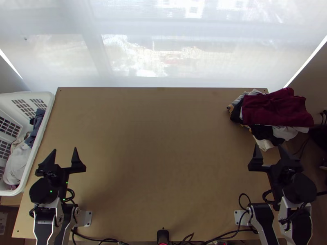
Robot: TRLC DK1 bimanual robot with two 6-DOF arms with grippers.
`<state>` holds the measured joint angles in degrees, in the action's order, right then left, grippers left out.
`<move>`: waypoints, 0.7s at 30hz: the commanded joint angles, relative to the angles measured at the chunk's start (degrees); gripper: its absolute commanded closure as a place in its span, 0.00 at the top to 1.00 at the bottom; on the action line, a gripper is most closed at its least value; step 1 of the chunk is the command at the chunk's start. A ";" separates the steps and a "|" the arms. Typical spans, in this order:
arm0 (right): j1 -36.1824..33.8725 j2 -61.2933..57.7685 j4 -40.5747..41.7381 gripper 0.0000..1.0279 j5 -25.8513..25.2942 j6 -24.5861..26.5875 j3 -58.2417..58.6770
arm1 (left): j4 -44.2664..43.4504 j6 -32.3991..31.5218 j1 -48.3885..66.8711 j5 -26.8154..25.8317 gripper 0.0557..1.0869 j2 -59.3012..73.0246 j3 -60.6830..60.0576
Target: Fold the t-shirt
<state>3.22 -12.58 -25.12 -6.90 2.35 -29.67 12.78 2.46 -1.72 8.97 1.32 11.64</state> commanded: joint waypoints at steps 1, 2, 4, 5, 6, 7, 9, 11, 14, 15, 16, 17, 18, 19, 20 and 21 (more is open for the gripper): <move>-0.41 -9.31 -0.01 0.95 -0.93 -0.24 -7.51 | 4.45 1.50 -5.93 1.40 0.95 6.50 10.77; -0.41 -10.89 -0.36 0.95 -1.54 -0.33 -9.00 | 6.30 0.79 -7.51 1.40 0.95 9.75 13.85; -0.50 -13.26 -1.24 0.95 -1.89 -0.50 -11.81 | 10.78 -1.93 -10.24 1.31 0.95 17.22 20.88; -0.50 -14.23 -1.86 0.95 -1.89 -1.21 -13.04 | 12.98 -3.07 -10.85 1.40 0.95 21.09 24.48; -0.41 -15.19 -2.74 0.95 -1.81 -2.09 -14.45 | 14.82 -3.87 -11.56 1.40 0.95 24.96 27.91; -0.24 -15.90 -3.70 0.95 -1.81 -2.88 -15.86 | 16.40 -4.92 -12.43 1.40 0.95 28.47 31.34; 0.73 -16.69 -5.46 0.95 -1.81 -3.49 -18.49 | 16.93 -5.97 -14.28 1.40 0.95 34.27 36.70; 2.58 -16.86 -7.39 0.95 -1.81 -3.49 -21.04 | 17.28 -6.24 -14.54 1.40 0.95 38.49 41.54; 5.39 -19.59 -12.40 0.95 -1.81 -2.53 -25.26 | 16.40 -8.79 -17.18 1.40 0.95 44.12 45.67; 5.48 -20.29 -13.55 0.95 -1.81 -2.00 -26.23 | 15.96 -10.28 -19.47 1.40 0.95 46.14 46.63; 5.48 -20.82 -13.99 0.95 -1.81 -1.91 -26.67 | 15.96 -12.74 -22.54 1.40 0.95 48.34 47.25; 5.57 -21.26 -14.34 0.95 -1.81 -1.73 -27.11 | 15.88 -15.55 -25.71 1.05 0.95 50.53 47.69; 5.65 -21.52 -14.69 0.95 -1.81 -1.38 -27.37 | 14.91 -16.87 -28.08 -0.36 0.95 52.38 48.13; 5.83 -21.70 -14.95 0.95 -1.81 -0.94 -27.46 | 12.63 -17.05 -29.57 -0.71 0.95 53.79 48.13; 6.00 -21.70 -15.04 0.95 -1.81 -0.59 -27.46 | 11.22 -17.22 -30.89 -0.62 0.95 55.19 48.13; 6.18 -21.70 -15.39 0.95 -1.81 -0.42 -27.46 | 10.25 -17.05 -31.95 -0.53 0.95 56.33 48.30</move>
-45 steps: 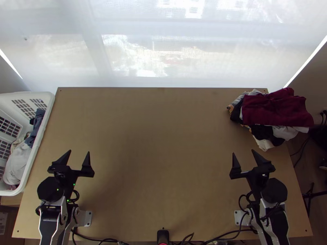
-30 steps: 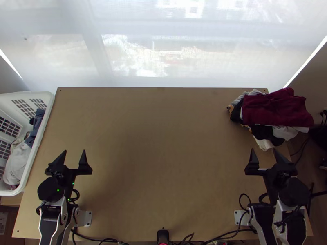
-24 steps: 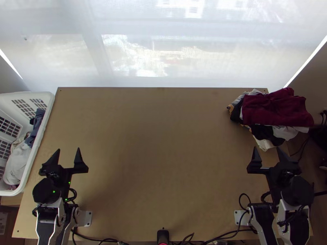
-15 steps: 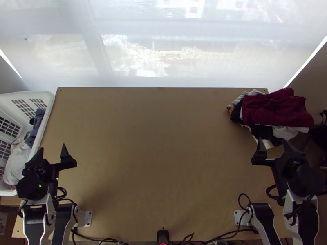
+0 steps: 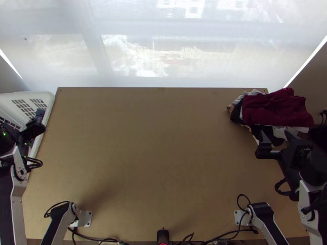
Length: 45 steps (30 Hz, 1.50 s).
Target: Fold the t-shirt
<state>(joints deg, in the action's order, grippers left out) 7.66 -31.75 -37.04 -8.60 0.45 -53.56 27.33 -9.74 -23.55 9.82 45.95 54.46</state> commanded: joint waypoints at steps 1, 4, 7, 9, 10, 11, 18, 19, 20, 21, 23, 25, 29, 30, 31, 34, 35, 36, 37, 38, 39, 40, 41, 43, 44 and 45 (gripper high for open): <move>1.92 -2.53 -3.83 0.95 -0.10 1.57 -3.57 | -5.36 -4.41 -10.46 -1.39 0.95 12.76 6.01; 2.10 -2.88 -4.62 0.95 -0.10 1.66 -3.66 | -9.23 -4.06 -12.31 -1.65 0.95 16.80 6.10; 2.01 -3.41 -5.59 0.95 -0.10 1.66 -3.92 | -13.18 -3.89 -13.89 -1.30 0.95 22.16 6.28; 1.83 -3.67 -5.94 0.95 -0.10 2.10 -4.27 | -14.59 -3.97 -15.12 -1.39 0.95 26.64 7.33; 1.83 -3.85 -5.94 0.95 -0.10 2.36 -4.54 | -14.68 -3.97 -16.09 -1.39 0.95 29.37 8.47; 1.74 -4.02 -6.03 0.95 -0.10 2.63 -4.89 | -14.68 -3.89 -16.53 -1.39 0.95 32.00 9.62; 1.57 -5.69 -7.61 0.95 -0.28 4.91 -7.79 | -9.23 -0.72 -21.19 -2.35 0.95 49.41 21.83; 1.66 -5.78 -7.88 0.95 -0.28 5.18 -8.05 | -8.44 0.16 -21.45 -2.53 0.95 51.87 24.21; 1.57 -5.78 -8.14 0.95 -0.36 5.26 -8.23 | -6.59 0.42 -21.45 -2.79 0.95 54.50 27.28; 1.66 -5.87 -8.49 0.95 -0.54 5.53 -8.31 | -4.13 0.60 -21.45 -2.71 0.95 57.58 30.89; 1.57 -5.96 -9.11 0.95 -0.72 5.88 -8.49 | 0.27 1.92 -21.45 -2.62 0.95 64.17 37.83; 1.57 -6.05 -9.72 0.95 -1.24 6.41 -8.84 | 3.43 1.74 -21.71 -2.53 0.95 70.06 43.19; 1.57 -6.75 -10.86 0.95 -2.21 7.64 -9.98 | 4.66 2.27 -21.71 -2.53 0.95 78.24 47.15; 1.57 -6.84 -11.13 0.95 -2.47 7.81 -10.25 | 4.92 2.27 -21.62 -2.53 0.95 79.91 47.58; 1.57 -7.01 -11.39 0.95 -2.65 7.99 -10.34 | 5.28 2.27 -21.62 -2.53 0.95 81.49 48.02; 1.13 -7.10 -11.92 0.95 -3.09 8.52 -10.34 | 6.51 2.27 -21.54 -2.53 0.95 85.79 48.73; 0.95 -7.10 -11.92 0.95 -3.18 8.69 -10.34 | 6.77 2.27 -21.36 -2.53 0.95 87.02 48.73; 0.60 -7.10 -12.01 0.95 -3.18 8.78 -10.25 | 6.95 2.35 -21.27 -2.53 0.95 87.99 48.73; 0.34 -7.19 -12.01 0.95 -3.26 8.96 -10.25 | 7.03 2.44 -21.10 -2.53 0.95 88.78 48.73; 0.16 -7.28 -12.01 0.95 -3.44 9.13 -10.34 | 7.03 2.44 -20.83 -2.53 0.95 89.40 48.81; -0.01 -7.28 -11.92 0.95 -3.53 9.22 -10.42 | 6.95 2.35 -20.75 -2.53 0.95 90.01 49.08; -0.19 -7.36 -11.92 0.95 -3.53 9.31 -10.51 | 6.77 2.35 -20.66 -2.53 0.95 90.45 49.43; -0.37 -7.36 -11.92 0.95 -3.53 9.40 -10.60 | 6.77 2.18 -20.57 -2.53 0.95 90.89 50.13; -0.72 -7.36 -12.01 0.95 -3.62 9.66 -10.78 | 6.77 2.00 -20.39 -2.27 0.95 91.95 51.89; -0.89 -7.36 -12.01 0.95 -3.62 9.84 -10.78 | 6.77 1.92 -20.39 -2.18 0.95 92.56 52.86; -1.07 -7.36 -12.01 0.95 -3.62 9.92 -10.78 | 6.77 1.83 -20.31 -1.83 0.95 93.18 54.00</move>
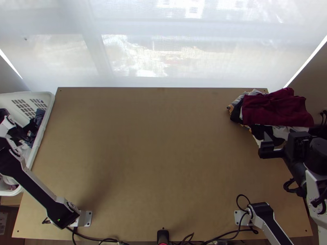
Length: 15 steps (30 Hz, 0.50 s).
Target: Fold the t-shirt
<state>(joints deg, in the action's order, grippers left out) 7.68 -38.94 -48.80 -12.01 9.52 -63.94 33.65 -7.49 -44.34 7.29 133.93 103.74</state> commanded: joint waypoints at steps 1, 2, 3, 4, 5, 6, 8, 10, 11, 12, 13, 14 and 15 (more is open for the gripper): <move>-1.18 -0.17 -0.42 0.95 -0.29 0.85 -0.48 | 0.45 -0.42 0.48 1.15 0.95 5.73 5.77; -1.27 -0.17 -0.69 0.95 -0.29 0.85 -0.66 | 0.45 -0.42 0.48 1.32 0.95 6.35 6.82; -1.35 -0.17 -0.86 0.95 -0.38 0.85 -0.75 | 0.54 -0.42 0.48 1.50 0.95 6.96 7.79; -1.44 -0.17 -0.95 0.95 -0.56 0.94 -0.92 | 0.63 -0.51 0.48 1.68 0.95 7.58 8.67; -1.53 -0.17 -1.04 0.95 -0.65 1.12 -0.92 | 0.72 -0.42 0.48 2.29 0.95 8.10 9.28; -1.53 -0.17 -1.21 0.95 -0.73 1.20 -1.01 | 0.80 -0.42 0.48 2.73 0.95 8.72 9.90; -1.53 -0.17 -1.30 0.95 -0.82 1.56 -1.18 | 0.98 -0.34 0.39 2.99 0.95 9.68 10.60; -1.53 -0.17 -1.30 0.95 -0.91 1.64 -1.36 | 0.98 -0.25 0.30 2.99 0.95 10.21 10.87; -1.53 -0.26 -1.30 0.95 -0.91 1.73 -1.36 | 0.98 -0.16 0.30 3.08 0.95 10.56 10.87; -1.53 -0.26 -1.21 0.95 -1.00 1.73 -1.45 | 0.98 0.02 0.30 3.08 0.95 10.83 10.87; -1.62 -0.26 -1.30 0.95 -1.00 1.73 -1.45 | 1.07 0.10 0.22 3.08 0.95 11.18 10.87; -1.62 -0.26 -1.30 0.95 -1.00 1.73 -1.54 | 1.24 0.10 0.22 3.08 0.93 11.44 10.87; -1.62 -0.26 -1.30 0.95 -1.00 1.82 -1.54 | 1.33 0.19 0.13 3.26 0.90 11.71 10.87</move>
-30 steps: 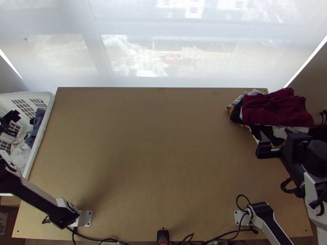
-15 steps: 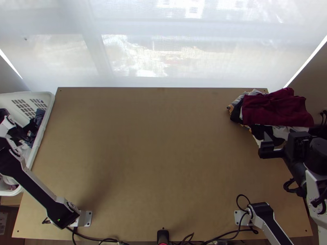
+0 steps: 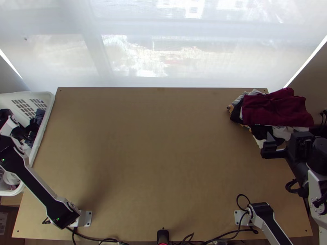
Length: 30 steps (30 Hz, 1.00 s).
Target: Fold the t-shirt
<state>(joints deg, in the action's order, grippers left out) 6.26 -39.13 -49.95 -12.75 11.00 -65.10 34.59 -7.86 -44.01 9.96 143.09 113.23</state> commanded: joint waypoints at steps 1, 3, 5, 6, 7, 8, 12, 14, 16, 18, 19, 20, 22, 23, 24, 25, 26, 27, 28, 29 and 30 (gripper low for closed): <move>-0.20 -0.06 -0.32 0.95 -0.25 0.33 -0.38 | 0.39 0.65 -0.29 0.85 0.87 2.81 1.38; -0.29 -0.06 -0.50 0.95 -0.34 0.33 -0.47 | 0.30 0.47 -0.55 1.38 0.78 3.16 1.47; -0.37 0.02 -0.76 0.95 -0.34 0.33 -0.73 | -0.05 0.12 -0.82 1.82 0.62 3.16 1.38; -0.46 0.02 -0.93 0.95 -0.34 0.33 -0.90 | -0.31 -0.05 -0.99 2.00 0.54 3.08 1.47; -0.55 0.02 -1.02 0.95 -0.34 0.33 -0.99 | -0.75 -0.23 -1.08 2.44 0.44 2.90 1.47; -0.55 0.02 -1.11 0.95 -0.34 0.33 -1.08 | -1.28 -0.23 -1.08 3.40 0.33 2.64 1.47; -0.64 0.11 -1.46 0.95 -0.34 0.33 -1.08 | -0.84 -0.05 -1.17 4.02 0.04 1.41 3.84; -0.64 0.11 -1.46 0.95 -0.34 0.25 -1.08 | 0.57 -0.84 -1.17 3.84 0.04 -0.44 4.72; -0.64 0.11 -1.46 0.95 -0.34 0.25 -1.08 | 1.89 -1.72 -0.99 3.58 0.04 -3.43 4.81; -0.64 0.20 -1.46 0.95 -0.34 -0.02 -1.08 | 3.64 -3.13 -0.82 2.70 0.04 -7.03 4.81; -0.64 0.20 -1.37 0.95 -0.25 -0.19 -1.08 | 4.87 -3.83 -0.82 1.82 0.04 -9.05 4.81; -0.64 0.20 -1.20 0.95 -0.25 -0.37 -1.08 | 6.02 -4.36 -0.64 0.68 0.04 -10.99 4.81; -0.64 0.20 -0.93 0.95 -0.25 -0.63 -1.08 | 8.21 -4.89 -0.38 -1.96 0.04 -15.29 4.81; -0.55 0.20 -0.76 0.95 -0.25 -0.72 -1.08 | 9.27 -5.06 -0.29 -3.72 0.04 -17.75 4.81; -0.46 0.20 -0.58 0.95 -0.25 -0.72 -1.08 | 10.24 -5.15 -0.29 -5.82 0.04 -20.13 4.81; -0.29 0.20 -0.41 0.95 -0.25 -0.72 -1.08 | 11.20 -5.15 -0.29 -7.76 0.04 -22.68 4.81; -0.02 0.20 -0.23 0.95 -0.25 -0.81 -1.08 | 11.91 -5.15 -0.20 -9.34 0.04 -25.23 4.90; 0.33 0.20 0.03 0.95 -0.25 -0.81 -1.17 | 12.87 -4.97 0.15 -10.92 0.04 -27.77 4.98; 0.86 0.20 0.30 0.95 -0.25 -0.90 -1.26 | 14.10 -4.62 0.59 -12.42 0.04 -30.06 5.42; 1.30 0.20 0.56 0.95 -0.25 -1.07 -1.43 | 14.89 -3.74 1.12 -13.74 0.04 -32.52 5.51; 1.65 0.20 1.00 0.95 -0.25 -1.16 -1.52 | 15.25 -3.13 1.73 -15.41 0.04 -34.89 5.51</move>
<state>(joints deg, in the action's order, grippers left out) 6.28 -38.94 -50.35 -13.08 10.50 -66.24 44.84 -12.19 -44.10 3.33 122.43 118.08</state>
